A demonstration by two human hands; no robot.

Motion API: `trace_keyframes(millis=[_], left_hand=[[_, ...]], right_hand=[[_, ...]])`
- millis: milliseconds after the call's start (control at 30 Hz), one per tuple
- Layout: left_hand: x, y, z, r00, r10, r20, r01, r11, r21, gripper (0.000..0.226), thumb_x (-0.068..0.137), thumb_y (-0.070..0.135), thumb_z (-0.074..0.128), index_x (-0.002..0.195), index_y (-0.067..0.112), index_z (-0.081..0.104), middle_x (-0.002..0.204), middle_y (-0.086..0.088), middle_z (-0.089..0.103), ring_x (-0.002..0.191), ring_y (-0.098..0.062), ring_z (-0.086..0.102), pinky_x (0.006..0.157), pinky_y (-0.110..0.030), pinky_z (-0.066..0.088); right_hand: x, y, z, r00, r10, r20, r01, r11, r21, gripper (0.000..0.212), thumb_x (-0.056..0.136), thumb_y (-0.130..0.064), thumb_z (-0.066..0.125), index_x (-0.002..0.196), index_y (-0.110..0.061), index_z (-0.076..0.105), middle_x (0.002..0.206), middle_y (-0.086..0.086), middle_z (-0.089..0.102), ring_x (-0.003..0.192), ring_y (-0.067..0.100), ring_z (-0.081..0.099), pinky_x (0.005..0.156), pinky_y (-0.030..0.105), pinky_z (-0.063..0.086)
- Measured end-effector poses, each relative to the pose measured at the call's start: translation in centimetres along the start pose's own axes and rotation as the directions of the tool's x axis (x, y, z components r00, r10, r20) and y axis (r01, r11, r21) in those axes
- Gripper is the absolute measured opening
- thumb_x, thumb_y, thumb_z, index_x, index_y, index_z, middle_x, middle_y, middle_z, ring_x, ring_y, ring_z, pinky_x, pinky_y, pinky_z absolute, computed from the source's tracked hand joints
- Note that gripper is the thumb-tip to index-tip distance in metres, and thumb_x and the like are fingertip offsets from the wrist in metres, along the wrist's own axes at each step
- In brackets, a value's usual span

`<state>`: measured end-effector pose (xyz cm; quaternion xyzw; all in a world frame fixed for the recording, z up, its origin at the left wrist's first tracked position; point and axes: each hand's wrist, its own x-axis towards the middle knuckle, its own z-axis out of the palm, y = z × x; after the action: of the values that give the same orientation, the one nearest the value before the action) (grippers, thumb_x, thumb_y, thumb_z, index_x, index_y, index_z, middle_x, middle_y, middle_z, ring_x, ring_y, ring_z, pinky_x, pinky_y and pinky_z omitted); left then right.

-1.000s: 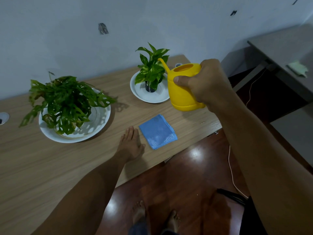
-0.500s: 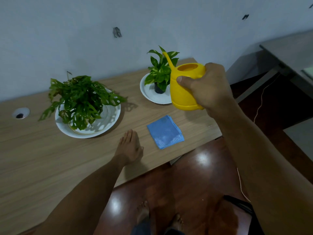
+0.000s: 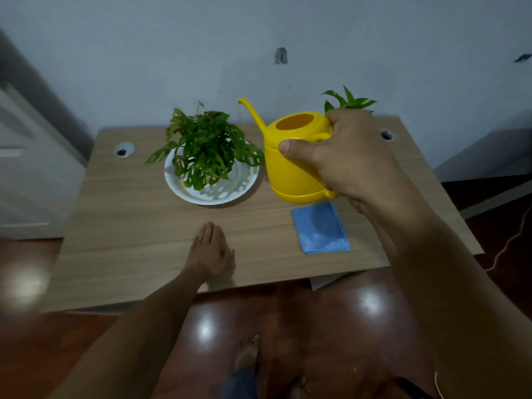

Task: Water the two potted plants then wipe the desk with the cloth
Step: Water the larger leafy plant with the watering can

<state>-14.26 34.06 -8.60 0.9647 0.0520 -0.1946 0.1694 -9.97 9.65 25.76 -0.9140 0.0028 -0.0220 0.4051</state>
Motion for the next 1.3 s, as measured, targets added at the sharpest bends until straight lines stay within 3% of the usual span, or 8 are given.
trace_keyframes(millis=[100,300,567,833,1067,1300], left_hand=[[-0.7,-1.5,0.1,0.998,-0.063,-0.026,0.062,0.998,-0.031,0.086,0.102,0.049,0.047,0.164,0.005,0.008,0.173,-0.016,-0.001,0.161,-0.030,-0.004,0.130,-0.043,0.004],[-1.4,-2.8,0.8,0.995,-0.102,-0.021,0.099,0.990,-0.098,0.100,0.084,0.064,0.026,0.165,0.010,0.004,0.174,-0.013,-0.005,0.161,-0.029,-0.006,0.130,-0.046,0.002],[-1.3,-3.5,2.1,0.996,-0.080,-0.051,0.075,0.994,-0.082,0.087,0.102,0.058,0.032,0.165,0.010,-0.002,0.173,-0.012,-0.011,0.161,-0.026,-0.011,0.130,-0.046,-0.002],[-1.4,-3.5,2.7,0.992,-0.088,-0.090,0.080,0.993,-0.087,0.085,0.104,0.057,0.035,0.165,0.012,-0.002,0.173,-0.010,-0.010,0.161,-0.024,-0.011,0.130,-0.044,-0.003],[-1.3,-3.5,2.7,0.992,-0.088,-0.090,0.079,0.992,-0.098,0.085,0.104,0.057,0.034,0.165,0.013,-0.003,0.173,-0.009,-0.012,0.161,-0.024,-0.012,0.131,-0.045,-0.004],[-1.4,-3.6,2.6,0.992,-0.082,-0.099,0.072,0.992,-0.104,0.085,0.104,0.057,0.037,0.165,0.012,-0.002,0.174,-0.010,-0.010,0.161,-0.024,-0.010,0.130,-0.044,-0.004]], right_hand=[[0.3,-0.9,1.8,0.998,-0.041,0.048,0.043,0.998,-0.037,0.051,0.070,-0.054,0.083,0.095,-0.013,0.064,0.086,0.002,0.063,0.064,0.001,0.052,0.047,0.020,0.034],[1.5,-2.0,4.7,0.991,-0.071,0.113,0.074,0.997,-0.029,0.055,0.069,-0.054,0.084,0.096,-0.013,0.060,0.085,0.001,0.058,0.072,0.016,0.055,0.050,0.024,0.030],[3.8,-3.4,5.9,0.989,-0.087,0.117,0.094,0.994,-0.059,0.067,0.069,-0.055,0.084,0.112,-0.010,0.060,0.098,0.005,0.055,0.088,0.022,0.055,0.058,0.026,0.031],[3.9,-3.2,5.2,0.987,-0.077,0.139,0.098,0.983,-0.152,0.060,0.067,-0.053,0.085,0.098,-0.017,0.048,0.093,0.005,0.048,0.083,0.023,0.049,0.051,0.027,0.026],[2.6,-2.9,6.1,0.977,-0.071,0.202,0.104,0.981,-0.162,0.064,0.067,-0.053,0.085,0.108,-0.012,0.058,0.098,0.007,0.056,0.088,0.026,0.055,0.057,0.028,0.032],[1.8,-4.5,7.5,0.966,-0.083,0.244,0.118,0.985,-0.129,0.058,0.071,-0.050,0.084,0.106,-0.017,0.054,0.101,0.002,0.054,0.089,0.023,0.053,0.053,0.028,0.028]])
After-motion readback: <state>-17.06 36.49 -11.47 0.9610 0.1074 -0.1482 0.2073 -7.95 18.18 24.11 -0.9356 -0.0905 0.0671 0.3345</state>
